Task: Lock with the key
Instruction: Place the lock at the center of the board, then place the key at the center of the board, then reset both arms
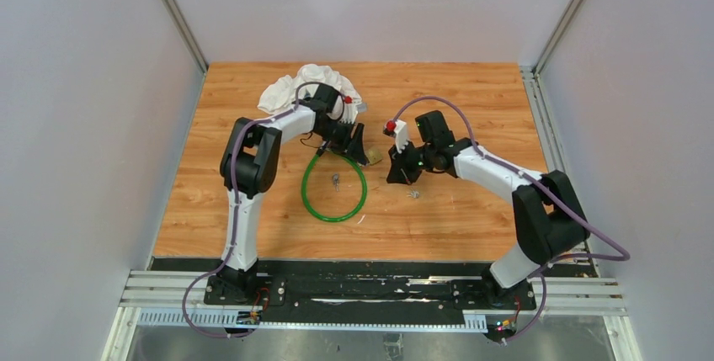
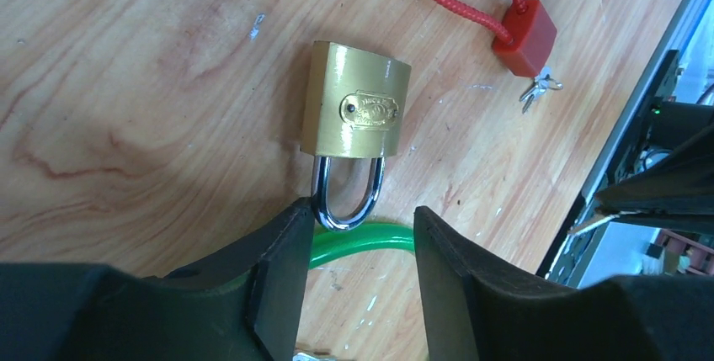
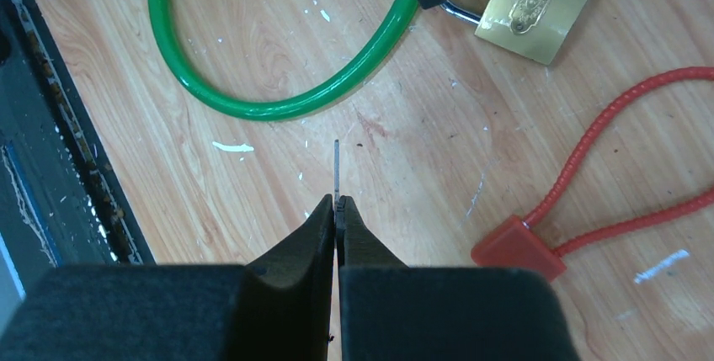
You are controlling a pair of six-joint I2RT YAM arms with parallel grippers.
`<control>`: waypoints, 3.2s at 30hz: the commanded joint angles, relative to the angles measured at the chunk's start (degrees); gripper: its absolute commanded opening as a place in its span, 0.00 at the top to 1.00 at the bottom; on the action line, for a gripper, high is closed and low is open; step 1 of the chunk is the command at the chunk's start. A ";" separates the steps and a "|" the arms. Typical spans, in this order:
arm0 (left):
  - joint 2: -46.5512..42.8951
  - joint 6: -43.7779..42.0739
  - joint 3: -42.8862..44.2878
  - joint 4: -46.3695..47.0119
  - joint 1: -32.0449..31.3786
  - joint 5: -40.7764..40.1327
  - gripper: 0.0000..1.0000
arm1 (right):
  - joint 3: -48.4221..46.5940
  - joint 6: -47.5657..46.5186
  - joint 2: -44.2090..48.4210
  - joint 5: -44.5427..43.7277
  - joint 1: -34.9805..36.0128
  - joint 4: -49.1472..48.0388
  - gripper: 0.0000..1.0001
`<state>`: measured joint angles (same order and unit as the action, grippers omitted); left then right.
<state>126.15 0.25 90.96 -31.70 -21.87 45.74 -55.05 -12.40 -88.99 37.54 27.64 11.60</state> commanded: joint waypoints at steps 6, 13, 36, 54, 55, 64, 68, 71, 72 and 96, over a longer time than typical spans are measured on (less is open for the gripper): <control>-9.63 -4.11 -2.94 -0.18 2.51 -9.12 0.42 | -5.66 7.02 -8.61 -1.55 2.20 -0.31 0.98; -22.04 -6.52 -9.20 2.97 3.05 -19.05 0.33 | -9.25 9.59 -13.79 -2.37 2.74 -0.60 0.95; -43.94 -15.26 -19.56 6.59 3.77 -29.03 0.28 | -7.70 -1.72 -13.02 -9.45 6.19 2.98 0.74; -46.22 -15.40 -21.49 7.97 3.76 -29.56 0.26 | -6.06 -2.54 -14.90 -25.31 12.33 0.17 0.87; -46.25 -15.38 -21.49 7.97 3.76 -29.50 0.26 | -6.27 -2.60 -15.16 -25.70 12.35 0.19 0.88; -46.76 -16.00 -21.85 8.06 3.76 -29.80 0.26 | -10.30 -2.59 -18.69 -26.65 12.26 0.51 0.91; -47.20 -16.30 -22.23 8.23 3.76 -30.05 0.26 | -12.70 -3.05 -20.89 -27.42 12.25 0.36 0.92; -47.46 -16.46 -22.39 8.31 3.76 -30.21 0.26 | -14.35 -2.93 -21.56 -27.48 12.24 0.35 0.92; -47.48 -16.60 -22.48 8.40 3.76 -30.42 0.26 | -15.13 -3.02 -21.65 -27.75 12.14 0.35 0.92; -57.04 -10.49 -30.65 24.45 10.12 -46.11 0.02 | -17.64 -0.35 6.17 -27.58 -12.12 9.86 0.29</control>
<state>72.05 -12.91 62.46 -14.41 -13.56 3.42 -71.88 -13.93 -85.69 11.64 20.08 18.44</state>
